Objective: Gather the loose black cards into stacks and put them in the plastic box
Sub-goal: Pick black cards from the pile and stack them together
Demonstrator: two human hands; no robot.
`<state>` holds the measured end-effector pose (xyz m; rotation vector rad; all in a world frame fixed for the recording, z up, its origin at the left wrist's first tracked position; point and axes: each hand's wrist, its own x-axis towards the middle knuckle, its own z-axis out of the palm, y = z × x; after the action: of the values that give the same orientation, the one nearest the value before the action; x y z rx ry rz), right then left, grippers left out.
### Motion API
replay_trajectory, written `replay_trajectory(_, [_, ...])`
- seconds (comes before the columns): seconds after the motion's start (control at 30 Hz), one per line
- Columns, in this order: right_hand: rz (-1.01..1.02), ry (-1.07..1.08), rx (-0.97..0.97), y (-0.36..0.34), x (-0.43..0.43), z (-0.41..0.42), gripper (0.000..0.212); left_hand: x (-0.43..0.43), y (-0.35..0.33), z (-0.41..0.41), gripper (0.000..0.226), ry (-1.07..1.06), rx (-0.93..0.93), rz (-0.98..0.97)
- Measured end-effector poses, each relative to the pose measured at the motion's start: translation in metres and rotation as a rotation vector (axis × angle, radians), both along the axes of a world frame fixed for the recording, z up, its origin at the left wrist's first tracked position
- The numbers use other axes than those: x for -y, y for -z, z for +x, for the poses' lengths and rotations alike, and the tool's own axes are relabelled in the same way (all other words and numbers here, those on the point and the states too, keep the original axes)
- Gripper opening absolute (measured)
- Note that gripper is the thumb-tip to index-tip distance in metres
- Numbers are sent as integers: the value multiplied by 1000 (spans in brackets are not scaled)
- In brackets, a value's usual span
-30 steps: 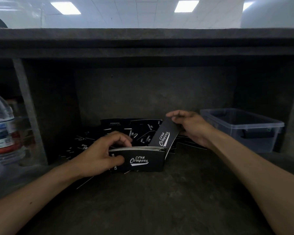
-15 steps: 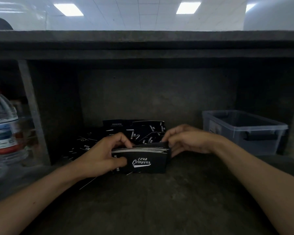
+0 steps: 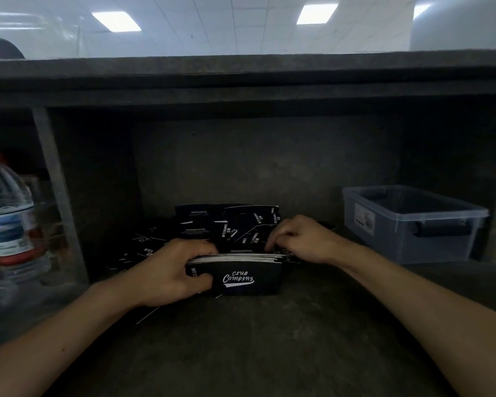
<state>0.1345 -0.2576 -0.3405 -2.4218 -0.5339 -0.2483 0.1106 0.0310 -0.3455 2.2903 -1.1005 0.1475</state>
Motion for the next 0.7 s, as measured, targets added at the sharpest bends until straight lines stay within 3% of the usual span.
replay_trajectory(0.07, [40,33,129,2,0,-3,11,1,0,0,14,3,6,-1])
replay_trajectory(0.1, [51,24,140,2,-2,-5,13,2,0,-1,15,9,0,-8])
replay_trajectory(0.27, [-166,11,-32,3,-8,-4,58,2,-2,-3,14,21,-16,-23])
replay_trajectory(0.4, [-233,65,24,-10,8,-6,44,2,0,-2,18,3,-42,-30])
replay_trajectory(0.53, [63,117,-114,-14,20,-6,25,2,0,-4,37,36,-97,-80])
replay_trajectory(0.7, [421,149,-175,-20,21,-7,34,5,3,-4,40,33,-102,-130])
